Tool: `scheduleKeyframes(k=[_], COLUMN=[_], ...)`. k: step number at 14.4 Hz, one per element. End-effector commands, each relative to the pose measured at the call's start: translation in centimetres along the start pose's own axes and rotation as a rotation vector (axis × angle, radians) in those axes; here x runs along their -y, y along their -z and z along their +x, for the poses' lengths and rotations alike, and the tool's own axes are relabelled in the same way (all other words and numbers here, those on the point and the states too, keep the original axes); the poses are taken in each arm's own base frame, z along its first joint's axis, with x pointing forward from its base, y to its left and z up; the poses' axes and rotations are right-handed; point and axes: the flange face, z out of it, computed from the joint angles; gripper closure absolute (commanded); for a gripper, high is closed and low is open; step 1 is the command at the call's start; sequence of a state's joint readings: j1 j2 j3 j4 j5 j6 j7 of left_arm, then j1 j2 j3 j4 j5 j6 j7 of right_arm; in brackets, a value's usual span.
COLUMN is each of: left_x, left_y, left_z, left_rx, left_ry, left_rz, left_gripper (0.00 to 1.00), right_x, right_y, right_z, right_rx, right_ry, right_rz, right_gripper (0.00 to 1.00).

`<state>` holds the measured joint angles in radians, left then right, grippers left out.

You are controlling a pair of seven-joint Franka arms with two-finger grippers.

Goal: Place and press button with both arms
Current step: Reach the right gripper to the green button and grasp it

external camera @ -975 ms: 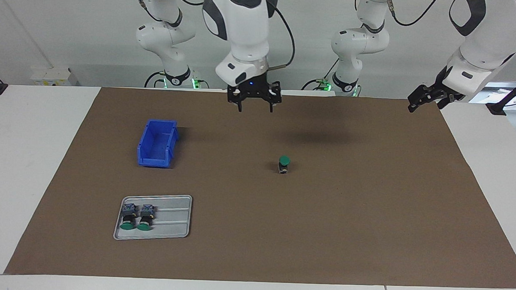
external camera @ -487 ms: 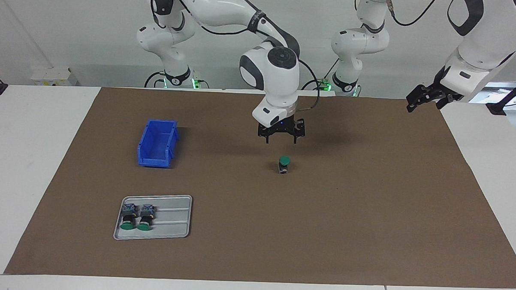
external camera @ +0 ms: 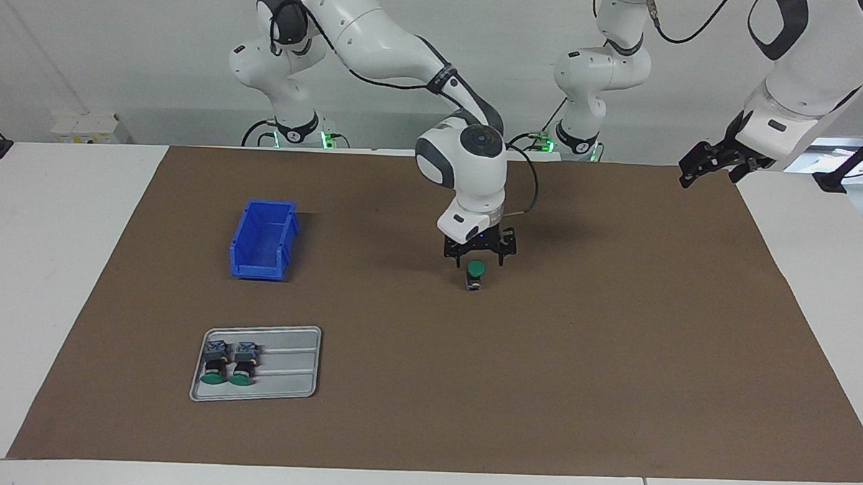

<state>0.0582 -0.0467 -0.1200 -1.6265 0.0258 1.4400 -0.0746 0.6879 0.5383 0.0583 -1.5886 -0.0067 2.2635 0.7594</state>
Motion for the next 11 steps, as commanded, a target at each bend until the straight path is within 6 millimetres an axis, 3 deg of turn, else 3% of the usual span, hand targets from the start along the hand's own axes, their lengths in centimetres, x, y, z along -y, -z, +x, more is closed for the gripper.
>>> scheduleKeyframes(k=[1, 2, 8, 11], left_x=[-0.1, 0.0, -0.1, -0.2], left_y=[0.2, 0.2, -0.5, -0.4], left_z=[-0.2, -0.2, -0.3, -0.3], left_rx=[-0.019, -0.021, -0.034, -0.038], left_ry=[-0.005, -0.005, -0.015, -0.013], left_rz=[0.009, 0.008, 0.010, 0.010], left_gripper=[0.00, 0.00, 0.00, 0.00], right_x=[-0.7, -0.9, -1.0, -1.2], right_y=[-0.3, -0.3, 0.4, 0.1], right_z=[0.1, 0.3, 1.4, 1.1], right_rx=[-0.043, -0.063, -0.113, -0.092], right_ry=[0.013, 0.033, 0.034, 0.036], right_rz=[-0.007, -0.020, 0.012, -0.009], right_gripper=[0.21, 0.25, 0.28, 0.68])
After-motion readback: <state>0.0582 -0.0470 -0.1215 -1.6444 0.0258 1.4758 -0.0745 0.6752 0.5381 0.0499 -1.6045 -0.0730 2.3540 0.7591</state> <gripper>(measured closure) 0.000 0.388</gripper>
